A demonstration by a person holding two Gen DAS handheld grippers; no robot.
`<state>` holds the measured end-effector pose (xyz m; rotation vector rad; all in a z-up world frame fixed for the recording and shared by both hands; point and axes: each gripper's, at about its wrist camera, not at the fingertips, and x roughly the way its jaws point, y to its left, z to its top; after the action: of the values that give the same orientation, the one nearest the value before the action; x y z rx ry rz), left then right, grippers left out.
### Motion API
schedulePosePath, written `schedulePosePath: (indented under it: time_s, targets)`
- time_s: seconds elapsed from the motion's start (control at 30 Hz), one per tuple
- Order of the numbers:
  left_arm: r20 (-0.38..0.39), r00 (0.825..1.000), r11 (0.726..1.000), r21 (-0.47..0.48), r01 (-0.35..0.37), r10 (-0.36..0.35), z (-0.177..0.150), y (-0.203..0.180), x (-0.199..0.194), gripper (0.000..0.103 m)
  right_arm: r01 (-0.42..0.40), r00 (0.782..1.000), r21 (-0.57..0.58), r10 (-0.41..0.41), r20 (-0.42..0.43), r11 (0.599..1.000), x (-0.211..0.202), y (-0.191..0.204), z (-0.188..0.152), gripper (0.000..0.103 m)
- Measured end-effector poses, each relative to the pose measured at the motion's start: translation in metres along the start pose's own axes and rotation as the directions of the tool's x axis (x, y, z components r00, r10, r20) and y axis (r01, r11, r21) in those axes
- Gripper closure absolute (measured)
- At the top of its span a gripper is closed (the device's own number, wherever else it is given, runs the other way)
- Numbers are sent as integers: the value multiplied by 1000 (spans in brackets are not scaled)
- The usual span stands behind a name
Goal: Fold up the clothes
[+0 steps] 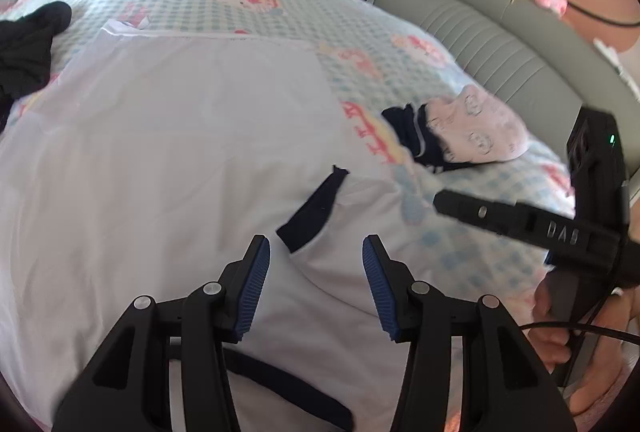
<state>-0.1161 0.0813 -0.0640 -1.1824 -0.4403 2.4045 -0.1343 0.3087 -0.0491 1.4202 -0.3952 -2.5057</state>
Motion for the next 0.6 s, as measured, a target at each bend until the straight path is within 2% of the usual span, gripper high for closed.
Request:
schedulePosePath:
  time_s: [0.1, 0.17, 0.23, 0.27, 0.3, 0.37, 0.47, 0.53, 0.6]
  targets:
    - [-14, 1000, 1000, 6, 22, -22, -22, -9, -5, 52, 5, 999, 2, -5, -44, 1000, 0, 8, -40, 34]
    - [-43, 999, 999, 44, -20, 22, -30, -15, -2, 52, 43, 997, 38, -40, -72, 998, 6, 2, -65, 36]
    - [-71, 993, 992, 93, -90, 97, -34, -21, 3, 52, 91, 994, 52, -87, -70, 995, 4, -2, -80, 43]
    - [-81, 987, 985, 112, -131, 140, -35, -21, 4, 53, 105, 993, 60, -101, -64, 993, 1, -3, -85, 44]
    - [-88, 985, 984, 111, -140, 150, -36, -19, 1, 54, 104, 993, 71, -100, -56, 992, -4, -4, -87, 44]
    - [-76, 990, 991, 77, -111, 117, -40, -11, -12, 54, 91, 996, 80, -90, -24, 993, -14, -2, -88, 44]
    - [-40, 991, 990, 60, -128, 131, -48, 2, -35, 54, 99, 995, 55, -100, 19, 994, -24, 9, -89, 42]
    - [-38, 982, 983, 45, -181, 182, -55, 14, -47, 56, 116, 992, 35, -117, 45, 993, -29, 20, -91, 43]
    - [-13, 979, 979, -12, -205, 205, -61, 33, -65, 61, 146, 983, 9, -147, 106, 989, -42, 36, -92, 43]
